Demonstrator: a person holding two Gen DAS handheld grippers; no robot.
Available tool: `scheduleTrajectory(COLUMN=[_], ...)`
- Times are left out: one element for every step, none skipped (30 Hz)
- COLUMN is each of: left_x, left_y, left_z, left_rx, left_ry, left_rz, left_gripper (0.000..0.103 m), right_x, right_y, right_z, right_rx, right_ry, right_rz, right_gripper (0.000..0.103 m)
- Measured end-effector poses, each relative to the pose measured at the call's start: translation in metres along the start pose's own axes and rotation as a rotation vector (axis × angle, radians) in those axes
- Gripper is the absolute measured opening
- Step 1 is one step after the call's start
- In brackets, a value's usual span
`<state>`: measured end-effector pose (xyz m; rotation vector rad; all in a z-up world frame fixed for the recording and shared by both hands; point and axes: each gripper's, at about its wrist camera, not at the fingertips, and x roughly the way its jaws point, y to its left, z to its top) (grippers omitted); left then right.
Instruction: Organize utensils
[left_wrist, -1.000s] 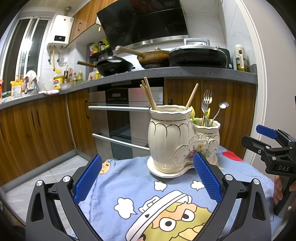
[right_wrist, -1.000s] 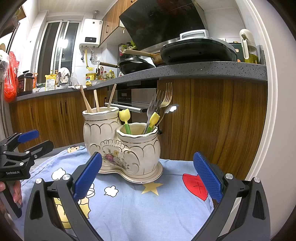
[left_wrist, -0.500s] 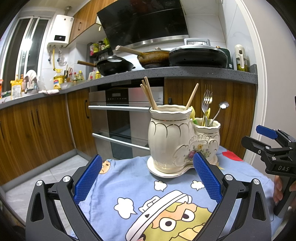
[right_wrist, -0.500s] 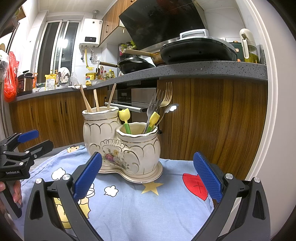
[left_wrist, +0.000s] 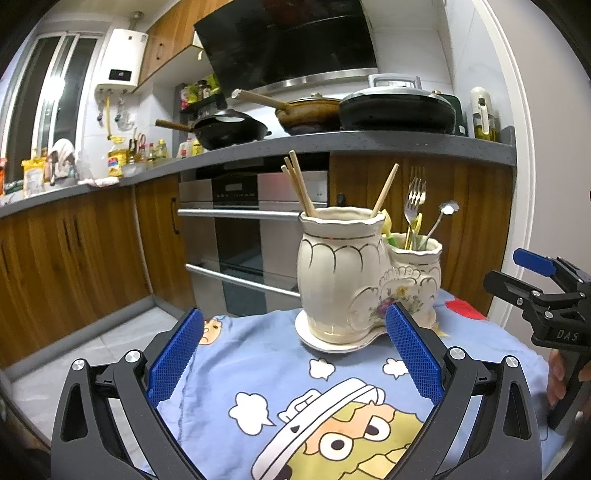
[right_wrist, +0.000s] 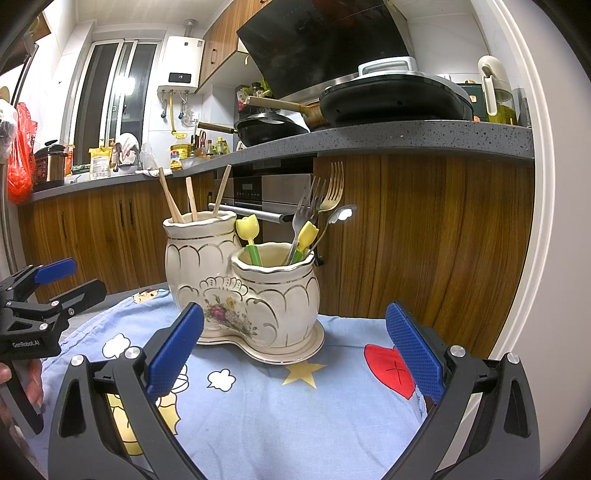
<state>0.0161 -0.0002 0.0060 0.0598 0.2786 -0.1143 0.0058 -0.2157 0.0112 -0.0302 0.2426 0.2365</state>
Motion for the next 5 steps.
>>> scheduleTrajectory(left_x=[0.0001,0.0003,0.0003,0.0003,0.0003], left_y=[0.0,0.0001,0.0001,0.0,0.0], left_z=[-0.0001,0.0001,0.0001,0.0001,0.0002], left_rx=[-0.001,-0.002,-0.003,-0.004,-0.003], left_ry=[0.002,0.002,0.003,0.004,0.003], left_rz=[0.002,0.003,0.004,0.005,0.004], left_gripper=[0.098,0.098,0.098,0.098,0.098], right_x=[0.0001,0.0001,0.0,0.0,0.0002], right_y=[0.0,-0.0001,-0.0001,-0.0001,-0.0001], right_z=[0.0,0.0,0.0001,0.0001,0.0001], right_rx=[0.0,0.0,0.0,0.0,0.0], right_ry=[0.0,0.0,0.001,0.001,0.001], right_rz=[0.0,0.0,0.0,0.0,0.0], right_gripper=[0.097,0.097,0.097,0.097,0.097])
